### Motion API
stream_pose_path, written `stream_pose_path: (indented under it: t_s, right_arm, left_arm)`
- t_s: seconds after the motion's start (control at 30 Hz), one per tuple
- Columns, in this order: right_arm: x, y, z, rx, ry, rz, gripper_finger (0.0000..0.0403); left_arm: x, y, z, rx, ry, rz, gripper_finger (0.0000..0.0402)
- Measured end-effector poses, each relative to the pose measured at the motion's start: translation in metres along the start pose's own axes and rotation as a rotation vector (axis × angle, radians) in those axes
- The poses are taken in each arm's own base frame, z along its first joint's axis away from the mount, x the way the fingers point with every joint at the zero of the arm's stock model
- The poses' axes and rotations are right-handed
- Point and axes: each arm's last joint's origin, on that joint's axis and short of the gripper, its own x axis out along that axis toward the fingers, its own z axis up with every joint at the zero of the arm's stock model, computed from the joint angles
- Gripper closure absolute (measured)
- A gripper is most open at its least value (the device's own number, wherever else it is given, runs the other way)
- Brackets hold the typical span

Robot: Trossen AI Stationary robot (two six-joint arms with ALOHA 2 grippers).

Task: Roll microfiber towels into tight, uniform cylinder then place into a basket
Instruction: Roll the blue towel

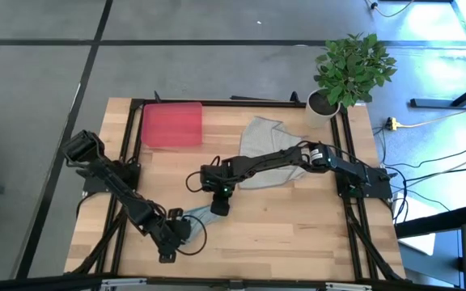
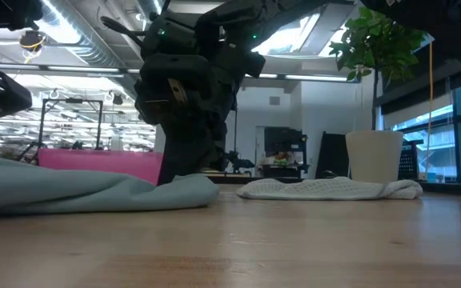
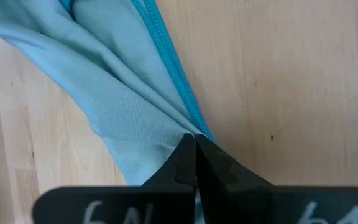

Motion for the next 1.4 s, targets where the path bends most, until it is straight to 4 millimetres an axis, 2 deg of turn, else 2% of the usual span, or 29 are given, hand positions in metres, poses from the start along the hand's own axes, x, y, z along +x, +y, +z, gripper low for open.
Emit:
stream_pose_path:
  t_s: [0.13, 0.37, 0.6, 0.8, 1.07, 1.4]
  right_arm:
    - [0.000, 0.000, 0.000, 0.000, 0.000, 0.001, 0.0400]
    - [0.000, 0.000, 0.000, 0.003, 0.000, 0.002, 0.0400]
    - [0.000, 0.000, 0.000, 0.002, -0.001, 0.003, 0.0400]
    - [0.000, 0.000, 0.000, 0.000, -0.001, 0.005, 0.0400]
    - [0.000, 0.000, 0.000, -0.003, 0.000, 0.005, 0.0400]
    - [0.000, 0.000, 0.000, -0.007, -0.001, 0.005, 0.0400]
  left_arm:
    - [-0.002, -0.001, 0.001, -0.013, 0.002, -0.004, 0.0344]
    - [-0.010, -0.005, 0.016, -0.032, -0.014, 0.023, 0.0344]
    - [-0.006, 0.003, 0.022, -0.206, -0.002, 0.040, 0.0344]
    - [-0.006, 0.003, 0.027, -0.254, -0.021, 0.006, 0.0344]
    - [-0.006, 0.013, 0.022, -0.377, 0.050, 0.089, 0.0344]
    - [-0.006, 0.012, 0.022, -0.435, 0.040, 0.081, 0.0344]
